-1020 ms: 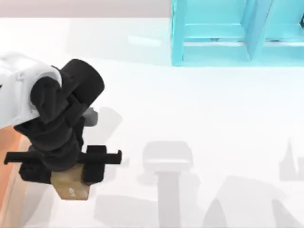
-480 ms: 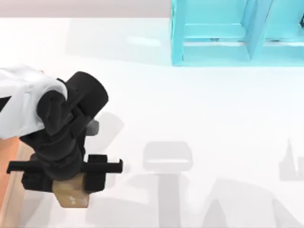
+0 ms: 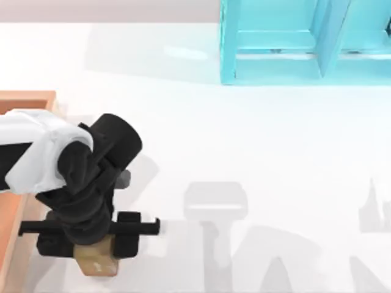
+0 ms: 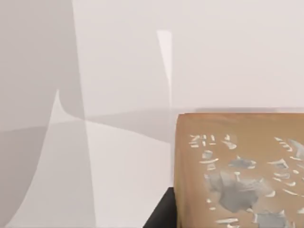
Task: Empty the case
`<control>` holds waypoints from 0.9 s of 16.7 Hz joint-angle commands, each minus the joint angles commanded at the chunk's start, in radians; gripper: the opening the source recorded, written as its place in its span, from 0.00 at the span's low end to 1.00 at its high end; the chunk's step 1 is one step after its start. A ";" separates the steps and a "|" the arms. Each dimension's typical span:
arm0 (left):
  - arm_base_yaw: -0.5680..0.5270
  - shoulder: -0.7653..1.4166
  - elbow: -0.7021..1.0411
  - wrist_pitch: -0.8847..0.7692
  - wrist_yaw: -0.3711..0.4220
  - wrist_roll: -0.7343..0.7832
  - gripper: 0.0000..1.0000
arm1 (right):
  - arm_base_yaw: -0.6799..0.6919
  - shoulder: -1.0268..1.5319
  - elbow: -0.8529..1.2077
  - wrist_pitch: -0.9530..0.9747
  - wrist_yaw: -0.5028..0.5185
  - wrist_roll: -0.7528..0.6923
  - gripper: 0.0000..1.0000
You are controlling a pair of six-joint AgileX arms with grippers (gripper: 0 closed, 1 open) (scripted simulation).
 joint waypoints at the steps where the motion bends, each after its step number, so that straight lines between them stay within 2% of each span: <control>1: 0.000 0.000 0.000 0.000 0.000 0.000 0.00 | 0.000 0.000 0.000 0.000 0.000 0.000 1.00; 14: 0.000 0.000 0.000 0.000 0.000 0.000 0.98 | 0.000 0.000 0.000 0.000 0.000 0.000 1.00; 15: 0.000 0.000 0.000 0.000 0.000 0.000 1.00 | 0.000 0.000 0.000 0.000 0.000 0.000 1.00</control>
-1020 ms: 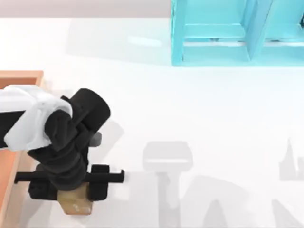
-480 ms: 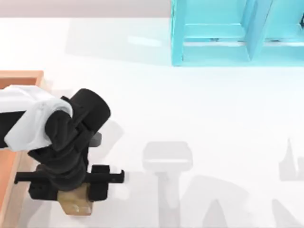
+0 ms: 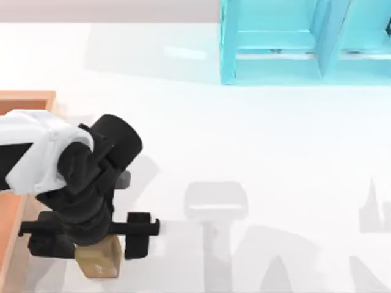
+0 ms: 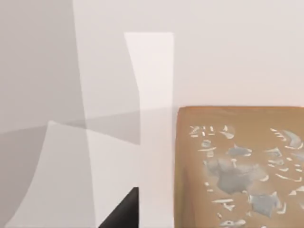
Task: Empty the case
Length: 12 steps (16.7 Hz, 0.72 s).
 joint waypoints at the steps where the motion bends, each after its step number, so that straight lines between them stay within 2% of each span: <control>1: 0.000 0.000 0.000 0.000 0.000 0.000 1.00 | 0.000 0.000 0.000 0.000 0.000 0.000 1.00; 9: 0.000 -0.001 0.003 -0.003 0.000 0.000 1.00 | 0.000 0.000 0.000 0.000 0.000 0.000 1.00; 12: -0.006 -0.023 0.057 -0.073 0.000 0.000 1.00 | 0.000 0.000 0.000 0.000 0.000 0.000 1.00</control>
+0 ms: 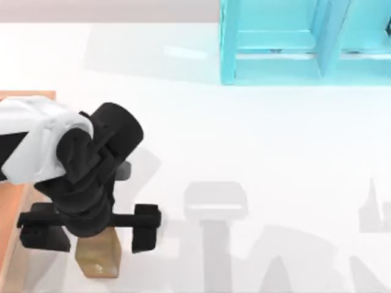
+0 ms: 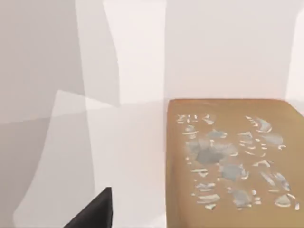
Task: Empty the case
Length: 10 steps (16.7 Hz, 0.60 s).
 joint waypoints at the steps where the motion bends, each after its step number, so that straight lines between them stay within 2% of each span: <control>1: -0.001 -0.012 0.027 -0.044 0.000 0.000 1.00 | 0.000 0.000 0.000 0.000 0.000 0.000 1.00; 5: 0.000 -0.071 0.138 -0.228 0.000 -0.004 1.00 | 0.000 0.000 0.000 0.000 0.000 0.000 1.00; 10: 0.002 -0.092 0.170 -0.269 0.000 -0.005 1.00 | 0.000 0.000 0.000 0.000 0.000 0.000 1.00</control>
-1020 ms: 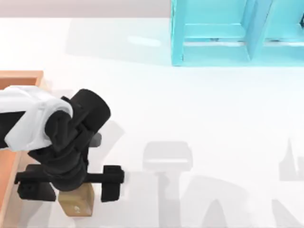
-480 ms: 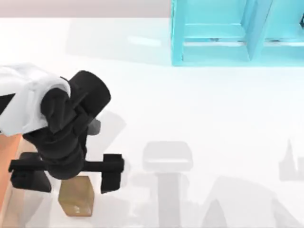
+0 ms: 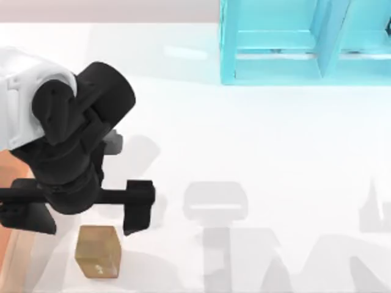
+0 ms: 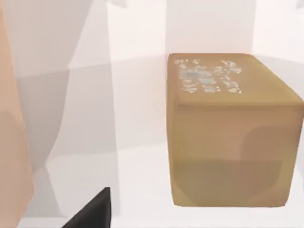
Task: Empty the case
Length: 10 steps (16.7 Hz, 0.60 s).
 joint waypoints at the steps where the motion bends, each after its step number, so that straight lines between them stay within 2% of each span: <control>1: 0.000 0.004 -0.003 0.003 0.000 0.000 1.00 | 0.000 0.000 0.000 0.000 0.000 0.000 1.00; 5: 0.056 0.039 0.048 -0.017 0.000 0.058 1.00 | 0.000 0.000 0.000 0.000 0.000 0.000 1.00; 10: 0.232 0.155 0.216 -0.082 0.000 0.229 1.00 | 0.000 0.000 0.000 0.000 0.000 0.000 1.00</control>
